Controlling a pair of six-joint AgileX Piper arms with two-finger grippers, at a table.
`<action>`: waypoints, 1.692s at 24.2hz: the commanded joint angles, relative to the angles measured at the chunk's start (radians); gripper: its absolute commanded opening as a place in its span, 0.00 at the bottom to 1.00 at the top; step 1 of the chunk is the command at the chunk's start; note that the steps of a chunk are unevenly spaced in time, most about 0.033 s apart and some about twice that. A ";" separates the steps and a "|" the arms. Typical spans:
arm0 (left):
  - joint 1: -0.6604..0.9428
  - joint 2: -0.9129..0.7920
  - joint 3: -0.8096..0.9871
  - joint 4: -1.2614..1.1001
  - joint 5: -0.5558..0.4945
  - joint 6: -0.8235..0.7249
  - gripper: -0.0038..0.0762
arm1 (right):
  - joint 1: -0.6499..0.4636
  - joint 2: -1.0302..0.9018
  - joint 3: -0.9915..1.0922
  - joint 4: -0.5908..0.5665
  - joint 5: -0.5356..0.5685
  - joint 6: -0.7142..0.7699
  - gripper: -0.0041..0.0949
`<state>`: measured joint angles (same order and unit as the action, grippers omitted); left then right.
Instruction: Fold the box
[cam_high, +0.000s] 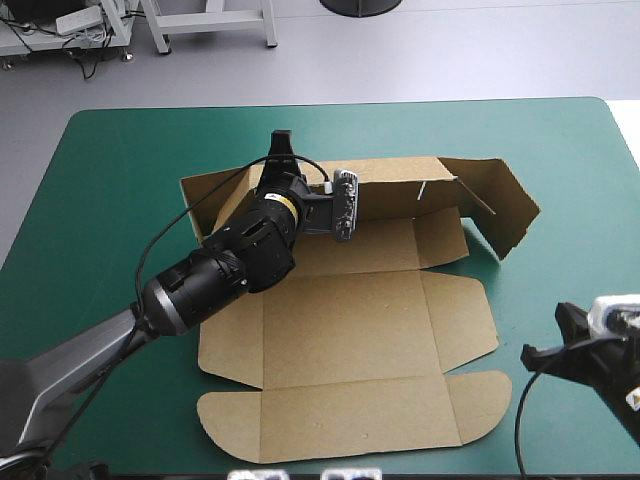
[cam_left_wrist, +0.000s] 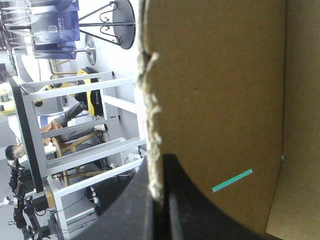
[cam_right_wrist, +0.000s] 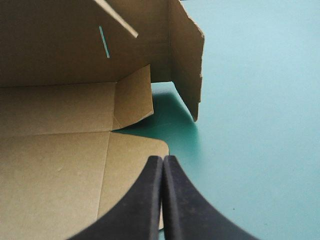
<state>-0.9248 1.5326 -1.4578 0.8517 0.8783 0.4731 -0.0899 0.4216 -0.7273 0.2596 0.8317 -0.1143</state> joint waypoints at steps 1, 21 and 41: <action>-0.001 -0.035 -0.028 0.064 -0.044 -0.041 0.04 | -0.001 0.146 -0.136 -0.004 -0.086 -0.010 0.02; -0.001 -0.035 -0.028 0.198 -0.031 -0.146 0.04 | -0.001 1.312 -1.358 0.304 0.265 -0.108 0.02; -0.001 -0.035 -0.028 0.242 0.001 -0.204 0.04 | -0.065 1.421 -1.188 0.467 0.425 -0.373 0.02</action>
<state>-0.9248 1.5403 -1.4573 1.0280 0.8830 0.2888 -0.1469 1.9425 -1.9438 0.6800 1.2436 -0.4349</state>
